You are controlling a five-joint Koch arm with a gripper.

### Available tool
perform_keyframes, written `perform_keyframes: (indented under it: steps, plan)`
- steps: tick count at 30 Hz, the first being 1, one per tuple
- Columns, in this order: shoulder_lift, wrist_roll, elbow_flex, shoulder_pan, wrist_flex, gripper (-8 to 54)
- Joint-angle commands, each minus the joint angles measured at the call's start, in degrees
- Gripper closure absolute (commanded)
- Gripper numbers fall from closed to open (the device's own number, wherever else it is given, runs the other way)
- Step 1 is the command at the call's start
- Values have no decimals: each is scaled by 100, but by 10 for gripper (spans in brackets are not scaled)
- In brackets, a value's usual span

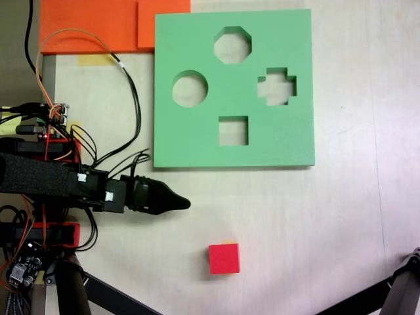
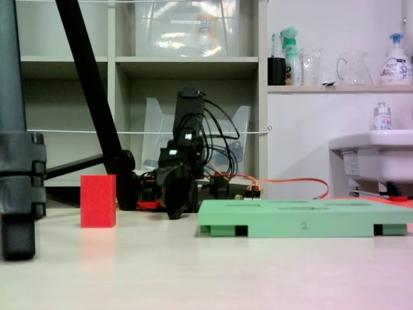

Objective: Put the square block into the corresponding hole

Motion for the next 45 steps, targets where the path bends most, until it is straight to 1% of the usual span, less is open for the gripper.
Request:
perform_keyframes:
  steps: [1,13,14,16,18,19,20,22,24,26,27,29,32,35,37,39,43,45]
  plan:
    - [422,26,404,79,255,117]
    - [431,53,404,105,255,118]
    - [422,404,396,114,264,118]
    - [422,1995,404,141,299,116]
    - [431,3094,396,167,123,116]
    - [431,4096,334,176,-105,120]
    - [431,4772,44,211,-53,125]
    - [431,5476,-510,281,475,126]
    - [431,6179,-1556,334,2013,126]
    - [431,6530,-2698,439,3384,127]
    - [422,6653,-3393,501,4201,143]
    - [308,6706,-4702,624,5634,155]
    - [-35,6636,-5836,835,6662,161]
    - [-826,6275,-7216,1125,7717,161]
    - [-1494,5625,-8244,1494,8235,150]
    - [-2197,5265,-9141,1670,8859,56]
    - [-2804,5124,-9510,1802,8974,-35]
    - [-3129,5063,-9624,1819,8974,-67]
